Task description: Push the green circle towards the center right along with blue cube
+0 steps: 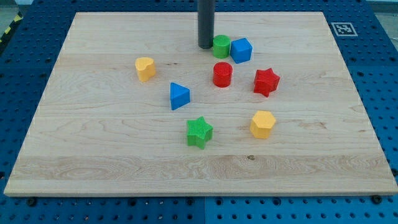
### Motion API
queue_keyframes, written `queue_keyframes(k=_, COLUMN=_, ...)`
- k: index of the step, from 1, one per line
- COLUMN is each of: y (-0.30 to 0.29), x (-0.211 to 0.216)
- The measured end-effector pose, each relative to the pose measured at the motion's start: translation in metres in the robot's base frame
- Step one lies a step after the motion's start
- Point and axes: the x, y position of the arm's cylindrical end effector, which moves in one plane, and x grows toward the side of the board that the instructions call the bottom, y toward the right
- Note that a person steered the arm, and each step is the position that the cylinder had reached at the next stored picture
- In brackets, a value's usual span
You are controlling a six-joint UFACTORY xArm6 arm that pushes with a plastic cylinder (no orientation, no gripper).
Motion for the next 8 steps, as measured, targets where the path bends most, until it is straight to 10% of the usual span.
queue_keyframes(k=8, y=0.112, x=0.048)
